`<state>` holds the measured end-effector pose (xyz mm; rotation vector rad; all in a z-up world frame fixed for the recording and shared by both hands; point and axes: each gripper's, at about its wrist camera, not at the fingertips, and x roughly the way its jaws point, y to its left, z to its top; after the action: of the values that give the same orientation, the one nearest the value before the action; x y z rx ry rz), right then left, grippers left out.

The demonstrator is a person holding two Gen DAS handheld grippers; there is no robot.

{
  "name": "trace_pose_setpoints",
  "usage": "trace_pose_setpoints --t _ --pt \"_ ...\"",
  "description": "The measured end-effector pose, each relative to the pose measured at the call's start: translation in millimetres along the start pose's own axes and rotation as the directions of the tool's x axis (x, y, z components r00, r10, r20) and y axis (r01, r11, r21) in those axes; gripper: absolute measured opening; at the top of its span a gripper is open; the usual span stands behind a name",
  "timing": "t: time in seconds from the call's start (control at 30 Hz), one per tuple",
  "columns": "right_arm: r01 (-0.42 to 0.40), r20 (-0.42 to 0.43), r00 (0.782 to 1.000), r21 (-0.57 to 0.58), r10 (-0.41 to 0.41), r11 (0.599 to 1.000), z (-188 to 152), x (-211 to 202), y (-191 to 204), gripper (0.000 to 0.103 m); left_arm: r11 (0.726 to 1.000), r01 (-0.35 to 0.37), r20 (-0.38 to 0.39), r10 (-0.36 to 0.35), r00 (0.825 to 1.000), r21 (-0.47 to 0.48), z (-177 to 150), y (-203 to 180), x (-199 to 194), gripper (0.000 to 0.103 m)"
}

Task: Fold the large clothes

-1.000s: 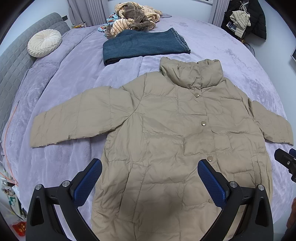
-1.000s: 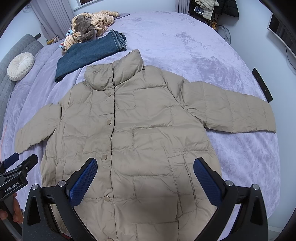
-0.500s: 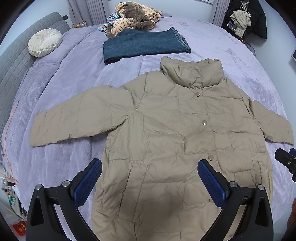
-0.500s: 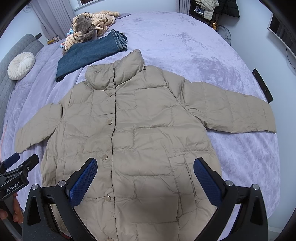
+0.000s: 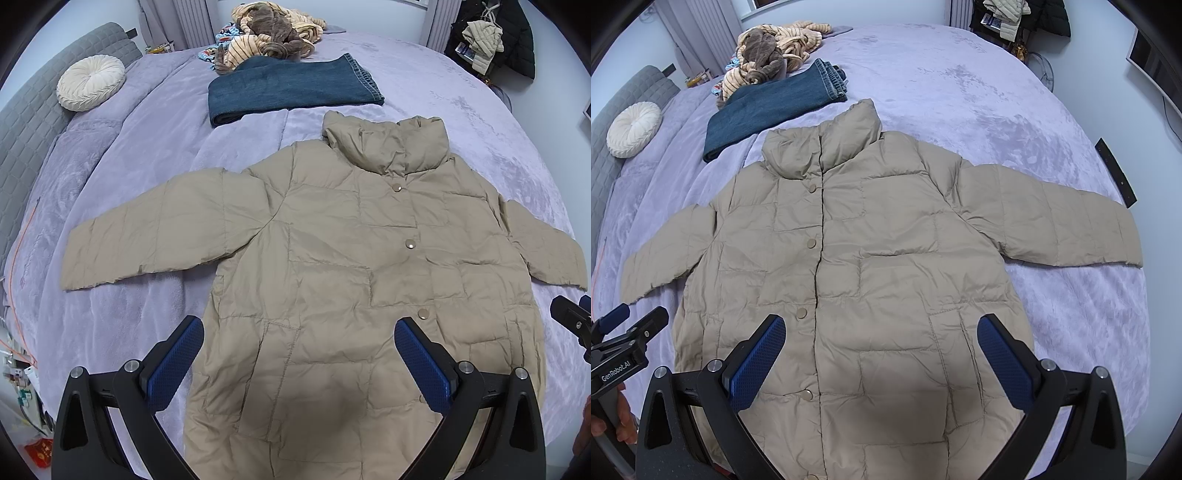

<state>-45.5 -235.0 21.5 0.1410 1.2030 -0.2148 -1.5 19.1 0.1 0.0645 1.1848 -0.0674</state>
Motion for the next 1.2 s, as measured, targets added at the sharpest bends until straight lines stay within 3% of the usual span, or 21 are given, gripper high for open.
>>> trace_pose_setpoints --t 1.2 --pt "0.001 0.001 1.0 -0.001 -0.001 1.0 0.2 0.6 3.0 0.103 1.0 -0.011 -0.014 0.01 1.0 -0.005 0.0 3.6 1.2 0.103"
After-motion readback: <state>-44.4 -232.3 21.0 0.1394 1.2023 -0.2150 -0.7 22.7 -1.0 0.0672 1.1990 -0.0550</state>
